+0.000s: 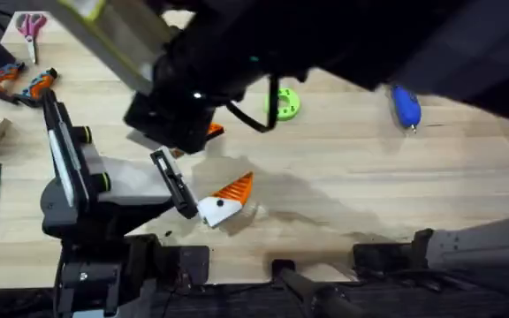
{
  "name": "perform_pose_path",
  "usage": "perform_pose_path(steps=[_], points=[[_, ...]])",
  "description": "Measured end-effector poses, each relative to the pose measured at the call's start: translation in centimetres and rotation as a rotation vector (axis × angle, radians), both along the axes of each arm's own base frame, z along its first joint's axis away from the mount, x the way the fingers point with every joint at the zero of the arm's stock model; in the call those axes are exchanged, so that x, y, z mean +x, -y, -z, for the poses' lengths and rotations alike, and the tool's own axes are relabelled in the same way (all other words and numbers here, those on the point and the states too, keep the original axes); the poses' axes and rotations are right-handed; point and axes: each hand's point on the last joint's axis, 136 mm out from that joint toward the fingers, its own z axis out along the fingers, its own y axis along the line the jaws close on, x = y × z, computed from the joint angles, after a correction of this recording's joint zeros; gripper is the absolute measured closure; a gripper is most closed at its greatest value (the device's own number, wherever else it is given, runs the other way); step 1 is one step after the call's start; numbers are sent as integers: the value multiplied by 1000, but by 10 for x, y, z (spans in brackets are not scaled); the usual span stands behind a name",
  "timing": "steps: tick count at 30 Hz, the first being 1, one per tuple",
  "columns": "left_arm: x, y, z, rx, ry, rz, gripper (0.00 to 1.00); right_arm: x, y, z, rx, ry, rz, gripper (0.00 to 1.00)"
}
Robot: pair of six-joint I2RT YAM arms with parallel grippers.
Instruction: Pick up the gripper from the table and insert it into the empty holder that is missing its gripper. Then pick up a screw, insert it into the mounting hole, and use the screwdriver to tighten it. Finally, clean up the table by picking up the vegetable and placing it into the bucket.
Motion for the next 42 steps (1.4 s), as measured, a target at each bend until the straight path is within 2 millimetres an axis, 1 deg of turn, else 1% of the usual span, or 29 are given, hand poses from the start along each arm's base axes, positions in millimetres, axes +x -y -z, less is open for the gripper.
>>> perform_pose_path(steps=[4, 6, 9, 15, 20, 22, 27, 34, 42], points=[[0, 0, 0, 0, 0, 0, 14, 3, -8, -4, -8, 21, -8, 996], [0, 0, 0, 0, 0, 0, 14, 5, -8, -2, -18, 24, -6, 996], [0, 0, 0, 0, 0, 0, 15, 7, -3, 4, -46, 12, 0, 996], [0, 0, 0, 0, 0, 0, 16, 17, 11, 12, -89, -7, 32, 996], [0, 0, 0, 0, 0, 0, 14, 27, 17, 13, -96, -9, 59, 996], [0, 0, 0, 0, 0, 0, 14, 31, 17, 12, -88, -5, 66, 996], [0, 0, 0, 0, 0, 0, 14, 32, 16, 13, -83, -2, 67, 996], [0, 0, 0, 0, 0, 0, 15, 31, 17, 24, -101, -17, 73, 996], [0, 0, 0, 0, 0, 0, 14, 33, 15, 26, -91, -20, 82, 996]])
